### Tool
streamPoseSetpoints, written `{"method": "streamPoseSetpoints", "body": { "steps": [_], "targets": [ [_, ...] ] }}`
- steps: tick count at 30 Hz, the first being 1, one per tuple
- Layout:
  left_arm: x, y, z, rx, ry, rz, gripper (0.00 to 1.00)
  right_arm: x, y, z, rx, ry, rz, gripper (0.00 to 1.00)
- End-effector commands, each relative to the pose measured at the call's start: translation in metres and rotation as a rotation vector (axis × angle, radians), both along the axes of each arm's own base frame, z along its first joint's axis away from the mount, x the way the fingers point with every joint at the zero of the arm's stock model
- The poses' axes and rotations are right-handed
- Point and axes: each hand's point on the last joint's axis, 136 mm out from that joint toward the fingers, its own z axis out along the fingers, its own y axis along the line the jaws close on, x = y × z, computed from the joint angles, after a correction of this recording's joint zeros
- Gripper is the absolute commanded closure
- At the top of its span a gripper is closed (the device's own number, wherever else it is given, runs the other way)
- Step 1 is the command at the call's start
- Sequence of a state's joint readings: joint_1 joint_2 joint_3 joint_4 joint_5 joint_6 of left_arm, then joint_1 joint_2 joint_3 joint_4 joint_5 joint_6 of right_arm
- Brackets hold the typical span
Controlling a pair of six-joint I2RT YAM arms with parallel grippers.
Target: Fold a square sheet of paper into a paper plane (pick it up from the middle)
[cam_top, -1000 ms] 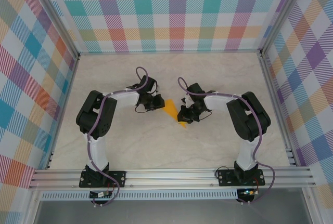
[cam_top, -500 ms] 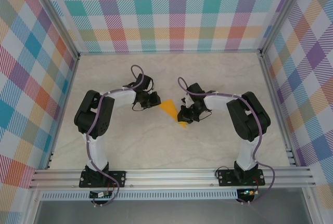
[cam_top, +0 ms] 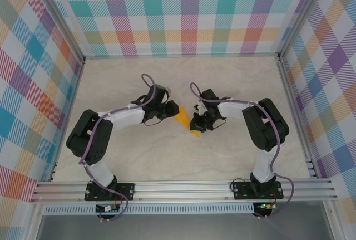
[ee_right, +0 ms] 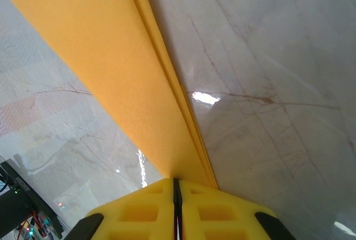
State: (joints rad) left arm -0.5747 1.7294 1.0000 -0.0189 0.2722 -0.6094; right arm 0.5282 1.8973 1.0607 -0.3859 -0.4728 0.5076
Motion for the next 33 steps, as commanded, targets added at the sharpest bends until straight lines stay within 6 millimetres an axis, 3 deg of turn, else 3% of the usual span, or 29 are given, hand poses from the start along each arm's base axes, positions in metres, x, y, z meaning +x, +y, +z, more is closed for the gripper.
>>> {"method": "streamPoseSetpoints", "body": {
  "steps": [1,7,13,22,33],
  "targets": [
    [-0.015,-0.024,-0.011,-0.049,0.035,-0.030,0.83,-0.027,-0.038,-0.051,-0.220,0.101,-0.004,0.91],
    [-0.025,-0.043,-0.038,-0.032,0.085,-0.057,0.86,-0.027,-0.039,-0.052,-0.222,0.104,-0.004,0.92],
    [-0.020,-0.041,-0.057,0.024,0.098,-0.044,0.87,-0.028,-0.039,-0.052,-0.226,0.103,-0.002,0.92],
    [-0.010,0.004,-0.075,0.200,0.092,0.049,0.89,-0.029,-0.044,-0.056,-0.256,0.107,-0.004,0.93],
    [0.025,0.045,-0.080,0.187,0.122,0.117,0.88,-0.028,-0.047,-0.055,-0.269,0.100,-0.001,0.93]
  ]
}}
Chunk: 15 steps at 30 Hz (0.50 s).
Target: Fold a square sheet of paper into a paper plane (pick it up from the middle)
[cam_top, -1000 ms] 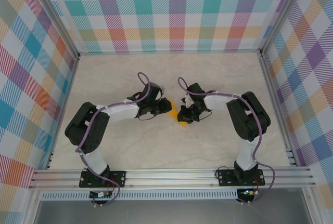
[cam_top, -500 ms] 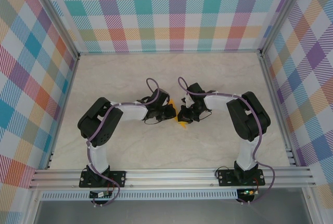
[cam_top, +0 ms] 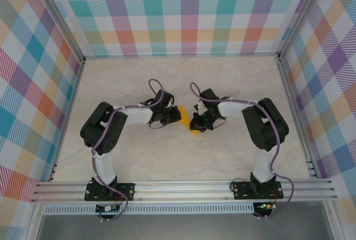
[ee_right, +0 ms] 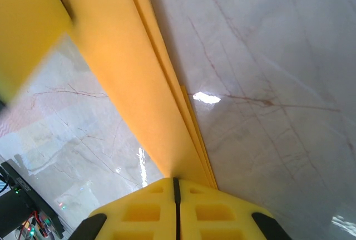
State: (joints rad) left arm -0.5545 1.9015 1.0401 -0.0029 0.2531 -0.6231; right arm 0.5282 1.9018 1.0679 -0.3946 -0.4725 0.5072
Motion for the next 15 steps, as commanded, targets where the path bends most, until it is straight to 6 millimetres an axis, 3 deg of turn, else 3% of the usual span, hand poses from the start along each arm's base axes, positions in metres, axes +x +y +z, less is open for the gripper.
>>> {"method": "streamPoseSetpoints", "body": {
  "steps": [1,4,11,15],
  "targets": [
    [0.014,0.038,-0.023,0.115,0.028,0.068,0.89,-0.028,-0.046,-0.054,-0.260,0.093,-0.001,0.93],
    [0.011,0.031,-0.029,0.087,0.052,0.043,0.88,-0.024,-0.036,-0.043,-0.206,0.074,0.008,0.93],
    [-0.004,0.031,-0.045,0.091,0.107,0.023,0.89,0.008,0.008,0.017,-0.006,-0.055,0.048,0.92],
    [-0.006,0.030,-0.047,0.092,0.116,0.012,0.88,0.019,0.024,0.022,0.013,-0.072,0.084,0.92]
  ]
}}
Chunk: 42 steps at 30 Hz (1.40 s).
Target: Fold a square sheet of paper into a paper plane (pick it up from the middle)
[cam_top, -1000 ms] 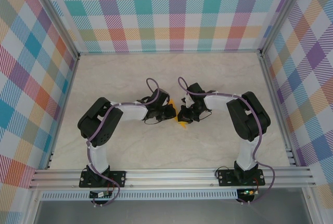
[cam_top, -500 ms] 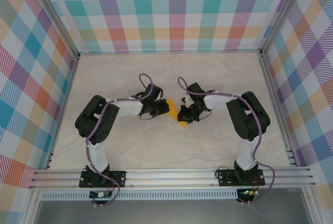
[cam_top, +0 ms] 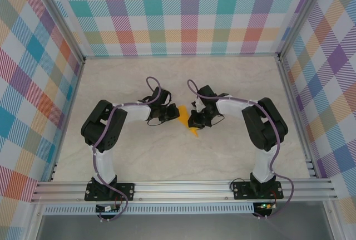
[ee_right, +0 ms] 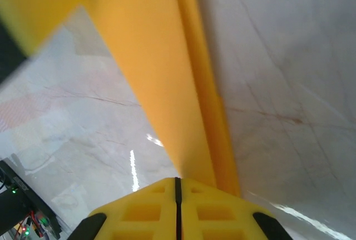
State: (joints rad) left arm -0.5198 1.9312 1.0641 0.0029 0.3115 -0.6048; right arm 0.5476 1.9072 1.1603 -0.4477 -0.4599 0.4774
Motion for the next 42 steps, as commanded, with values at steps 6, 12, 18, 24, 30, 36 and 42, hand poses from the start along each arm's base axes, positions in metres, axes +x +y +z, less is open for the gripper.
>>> {"method": "streamPoseSetpoints", "body": {
  "steps": [6,12,18,24,30,36,42],
  "targets": [
    [-0.017,0.026,-0.048,0.132,0.111,0.014,0.89,0.015,0.023,-0.005,0.015,-0.007,0.065,0.92],
    [-0.017,0.031,-0.050,0.156,0.126,0.027,0.89,0.013,0.021,-0.017,-0.015,0.023,0.074,0.92],
    [-0.019,0.040,-0.055,0.213,0.149,0.055,0.89,-0.007,0.001,-0.025,-0.070,0.044,0.074,0.93],
    [-0.021,0.043,-0.061,0.235,0.169,0.059,0.89,-0.037,-0.021,-0.029,-0.093,0.065,0.062,0.93],
    [-0.021,0.043,-0.062,0.237,0.172,0.054,0.89,-0.066,-0.040,-0.037,-0.085,0.103,0.049,0.93],
    [-0.019,0.038,-0.054,0.221,0.165,0.032,0.89,-0.076,-0.044,-0.027,-0.002,0.088,0.016,0.92],
    [-0.010,0.021,-0.021,0.179,0.098,-0.022,0.88,-0.050,-0.037,0.026,0.106,-0.081,-0.016,0.84]
  ]
}}
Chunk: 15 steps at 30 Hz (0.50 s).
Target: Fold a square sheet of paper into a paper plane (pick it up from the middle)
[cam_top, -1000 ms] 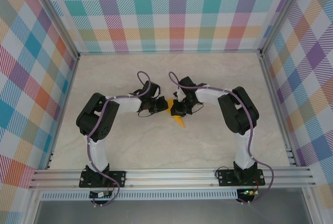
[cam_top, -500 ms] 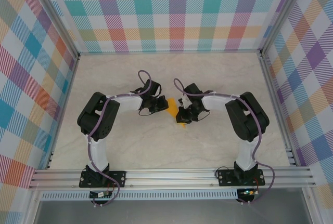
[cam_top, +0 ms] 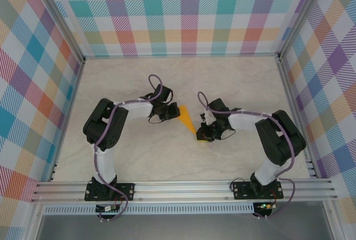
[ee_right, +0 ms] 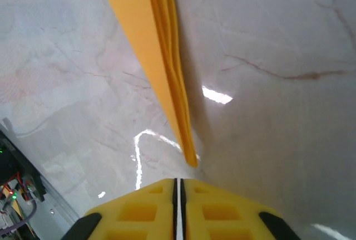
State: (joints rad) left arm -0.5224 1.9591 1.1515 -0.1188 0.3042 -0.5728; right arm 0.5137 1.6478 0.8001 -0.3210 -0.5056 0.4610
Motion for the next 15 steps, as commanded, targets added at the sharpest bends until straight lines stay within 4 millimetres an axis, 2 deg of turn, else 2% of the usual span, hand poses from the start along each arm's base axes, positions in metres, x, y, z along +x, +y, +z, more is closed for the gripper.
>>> {"method": "streamPoseSetpoints", "body": {
  "steps": [1,4,8,10,15],
  "targets": [
    [-0.011,0.018,-0.015,0.130,0.047,-0.011,0.88,0.014,0.005,0.035,0.059,-0.097,-0.015,0.82],
    [-0.004,0.005,0.008,0.116,-0.009,-0.037,0.87,0.026,0.006,0.038,0.035,-0.121,-0.030,0.82],
    [-0.009,-0.005,0.027,0.127,-0.020,-0.051,0.85,0.038,-0.005,0.029,-0.050,-0.137,-0.100,0.80],
    [-0.012,-0.006,0.035,0.149,-0.034,-0.034,0.80,0.043,-0.010,0.026,-0.081,-0.145,-0.131,0.78],
    [-0.019,0.006,0.044,0.297,-0.039,0.061,0.61,0.049,-0.025,0.021,-0.156,-0.170,-0.210,0.55]
  ]
}}
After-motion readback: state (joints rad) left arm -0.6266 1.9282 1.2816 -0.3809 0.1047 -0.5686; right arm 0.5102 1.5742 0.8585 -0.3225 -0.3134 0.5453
